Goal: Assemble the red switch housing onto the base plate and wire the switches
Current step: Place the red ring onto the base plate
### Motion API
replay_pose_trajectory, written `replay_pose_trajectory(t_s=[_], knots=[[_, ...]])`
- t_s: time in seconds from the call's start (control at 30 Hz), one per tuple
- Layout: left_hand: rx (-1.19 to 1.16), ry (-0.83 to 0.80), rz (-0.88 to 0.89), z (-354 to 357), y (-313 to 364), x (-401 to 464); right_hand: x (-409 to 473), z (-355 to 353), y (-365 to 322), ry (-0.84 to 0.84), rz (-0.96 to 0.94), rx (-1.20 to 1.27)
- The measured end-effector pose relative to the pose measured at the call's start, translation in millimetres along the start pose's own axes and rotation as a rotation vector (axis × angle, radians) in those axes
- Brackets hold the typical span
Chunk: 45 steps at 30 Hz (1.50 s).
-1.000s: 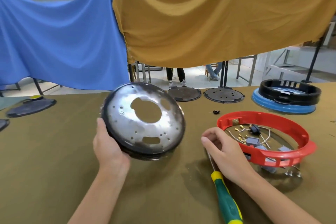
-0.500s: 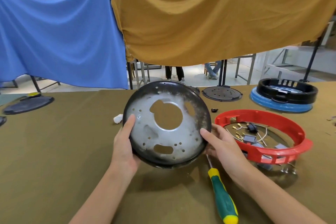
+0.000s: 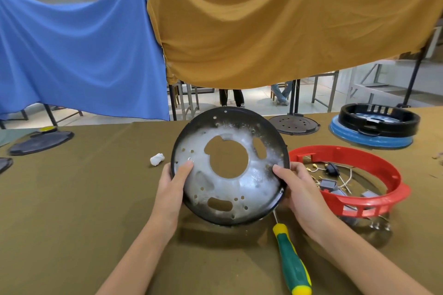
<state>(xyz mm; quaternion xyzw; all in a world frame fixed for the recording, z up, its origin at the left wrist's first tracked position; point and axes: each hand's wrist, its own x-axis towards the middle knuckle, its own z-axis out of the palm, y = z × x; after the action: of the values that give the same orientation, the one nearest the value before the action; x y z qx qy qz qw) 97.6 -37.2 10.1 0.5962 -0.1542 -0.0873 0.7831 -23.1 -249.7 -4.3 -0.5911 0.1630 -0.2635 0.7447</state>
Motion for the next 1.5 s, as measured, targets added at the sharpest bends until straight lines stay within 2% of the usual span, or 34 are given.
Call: replay_pose_trajectory(t_s=[0.4, 0.67, 0.87, 1.17, 1.5], knots=[[0.018, 0.028, 0.068, -2, -3, 1, -2, 0, -2, -0.065, -0.009, 0.02], [0.036, 0.053, 0.029, -6, -4, 4, -3, 1, -2, -0.111, -0.024, 0.011], [-0.06, 0.09, -0.086, -11, -2, 7, -1, 0, -3, -0.141, 0.005, 0.097], [-0.001, 0.062, -0.054, -11, -5, 11, 2, -2, 3, -0.073, 0.04, 0.083], [-0.07, 0.063, -0.141, -11, -7, 7, 1, -3, 3, -0.079, 0.071, 0.073]])
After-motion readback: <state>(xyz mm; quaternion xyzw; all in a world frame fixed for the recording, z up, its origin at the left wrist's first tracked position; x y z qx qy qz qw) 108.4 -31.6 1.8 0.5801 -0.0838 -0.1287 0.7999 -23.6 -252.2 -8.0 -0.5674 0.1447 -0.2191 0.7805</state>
